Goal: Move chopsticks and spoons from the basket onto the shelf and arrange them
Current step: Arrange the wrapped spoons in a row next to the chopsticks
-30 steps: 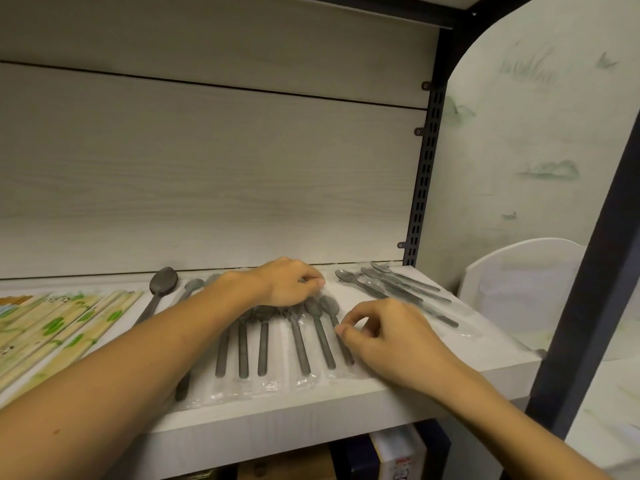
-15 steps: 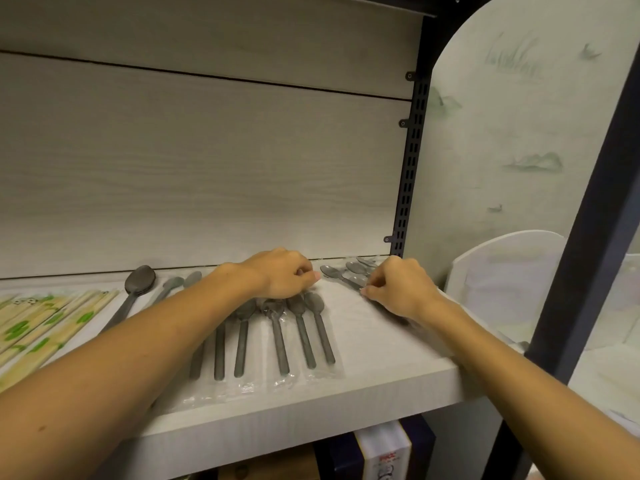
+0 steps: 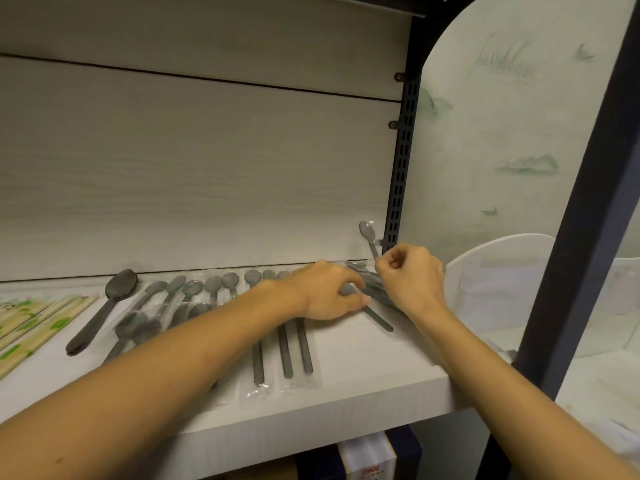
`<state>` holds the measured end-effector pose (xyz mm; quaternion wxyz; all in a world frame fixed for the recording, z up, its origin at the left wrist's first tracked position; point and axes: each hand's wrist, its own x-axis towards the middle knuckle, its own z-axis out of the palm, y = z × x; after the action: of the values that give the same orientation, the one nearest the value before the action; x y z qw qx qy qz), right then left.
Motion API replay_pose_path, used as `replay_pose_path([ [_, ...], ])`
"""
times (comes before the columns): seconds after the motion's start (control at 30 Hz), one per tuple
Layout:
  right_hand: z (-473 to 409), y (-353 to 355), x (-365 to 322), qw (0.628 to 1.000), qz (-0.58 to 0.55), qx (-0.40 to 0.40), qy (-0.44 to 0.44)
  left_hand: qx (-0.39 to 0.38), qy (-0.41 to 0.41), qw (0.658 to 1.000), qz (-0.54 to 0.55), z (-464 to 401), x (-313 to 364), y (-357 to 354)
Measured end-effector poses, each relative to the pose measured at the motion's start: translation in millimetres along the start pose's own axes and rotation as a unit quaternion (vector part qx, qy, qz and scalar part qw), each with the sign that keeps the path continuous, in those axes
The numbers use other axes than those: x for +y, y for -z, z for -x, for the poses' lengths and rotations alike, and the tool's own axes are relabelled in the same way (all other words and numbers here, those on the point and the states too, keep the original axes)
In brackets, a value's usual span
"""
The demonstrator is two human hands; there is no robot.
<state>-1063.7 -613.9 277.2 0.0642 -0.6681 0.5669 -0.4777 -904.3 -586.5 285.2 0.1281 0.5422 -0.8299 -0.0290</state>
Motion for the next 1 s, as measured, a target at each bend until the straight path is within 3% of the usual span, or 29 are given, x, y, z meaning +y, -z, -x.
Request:
replay_pose_path([
  [0.13,1.5,-0.8,3.1,1.000,0.012,-0.012,0.018,-0.009,0.027,1.000,-0.010,-7.9,12.2,-9.5],
  [0.33,0.4,-4.0,6.1,0.998,0.018,-0.058,0.016,0.007,0.065,0.996,0.065,-4.7,5.2,-4.9],
  [0.5,0.0,-7.7,7.1,0.996,0.019,-0.079,0.023,0.019,0.047,0.996,0.074,9.1,4.6,2.3],
  [1.0,4.8,-6.2,4.9,0.996,0.011,-0.087,0.019,0.076,0.092,0.993,0.024,38.7,-19.7,32.5],
])
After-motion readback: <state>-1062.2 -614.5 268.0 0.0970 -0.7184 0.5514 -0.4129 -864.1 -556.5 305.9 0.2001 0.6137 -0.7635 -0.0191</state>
